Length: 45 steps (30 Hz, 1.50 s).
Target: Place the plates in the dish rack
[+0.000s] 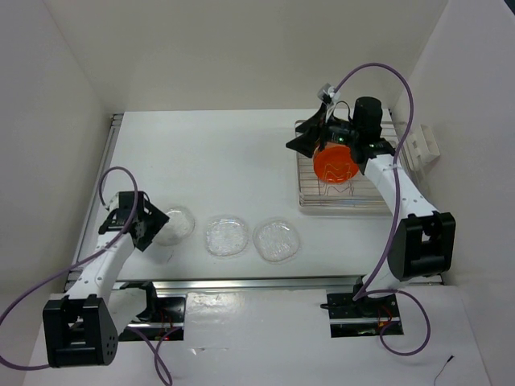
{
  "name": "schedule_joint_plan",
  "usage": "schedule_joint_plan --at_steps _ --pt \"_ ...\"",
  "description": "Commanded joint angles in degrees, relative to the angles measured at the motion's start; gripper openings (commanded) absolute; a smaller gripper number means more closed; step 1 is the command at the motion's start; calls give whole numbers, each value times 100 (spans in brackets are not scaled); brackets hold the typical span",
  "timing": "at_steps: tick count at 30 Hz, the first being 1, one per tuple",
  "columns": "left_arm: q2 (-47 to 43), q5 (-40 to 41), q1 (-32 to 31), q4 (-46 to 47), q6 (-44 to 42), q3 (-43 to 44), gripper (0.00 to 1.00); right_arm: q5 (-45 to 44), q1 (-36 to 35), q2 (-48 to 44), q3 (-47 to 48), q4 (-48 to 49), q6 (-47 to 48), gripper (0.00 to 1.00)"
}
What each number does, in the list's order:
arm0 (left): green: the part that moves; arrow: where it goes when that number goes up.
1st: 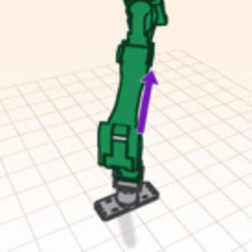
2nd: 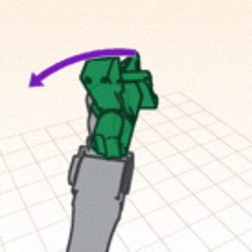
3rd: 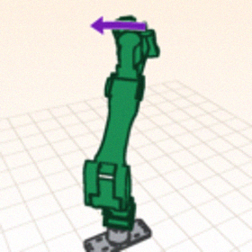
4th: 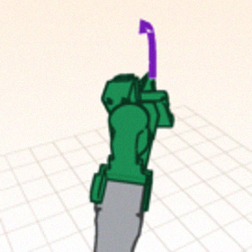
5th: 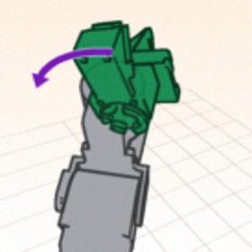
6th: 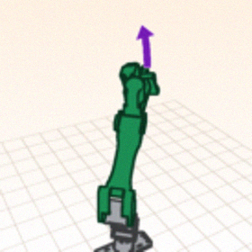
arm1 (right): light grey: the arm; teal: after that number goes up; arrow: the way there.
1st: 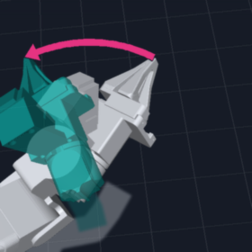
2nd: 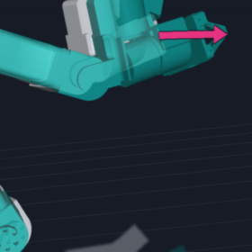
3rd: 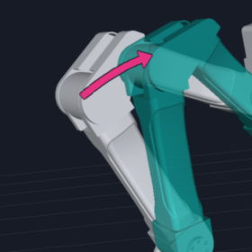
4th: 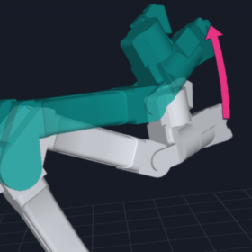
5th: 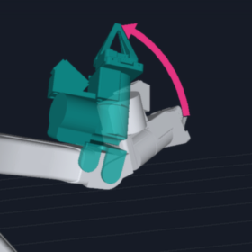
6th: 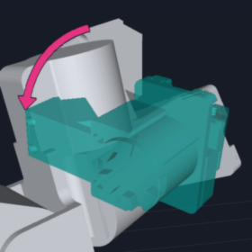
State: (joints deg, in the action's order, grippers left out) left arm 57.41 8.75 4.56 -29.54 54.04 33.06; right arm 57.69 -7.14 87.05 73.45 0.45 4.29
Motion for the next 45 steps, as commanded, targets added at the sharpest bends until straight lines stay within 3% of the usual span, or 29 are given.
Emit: schedule_joint_plan --at_steps 1,8,14,26,29,30,31,38,45 --pt "-282 91 54 316 361 -325 85 102 -60 14 310 263 -78 82" --pt "-221 144 54 615 414 -827 85 155 -113 120 310 263 -78 82" --pt "-29 -40 54 1582 222 -1205 81 155 -165 225 424 210 -78 82" --pt "894 -611 54 2724 -288 -1205 44 146 -385 752 697 570 -806 86" --pt "1297 -848 54 3103 -691 -995 27 146 -516 980 837 570 -860 86" --pt "1439 -997 54 3173 -832 -768 18 146 -604 1033 933 570 -791 86" --pt "1597 -998 54 3174 -1008 -627 0 146 -674 1034 934 570 -790 86" --pt "2652 -2253 54 4016 -2088 384 0 40 -894 1648 1575 421 -948 86" --pt "3241 -4072 54 4150 -3347 1974 0 -12 -1000 2264 2015 535 -2150 86"
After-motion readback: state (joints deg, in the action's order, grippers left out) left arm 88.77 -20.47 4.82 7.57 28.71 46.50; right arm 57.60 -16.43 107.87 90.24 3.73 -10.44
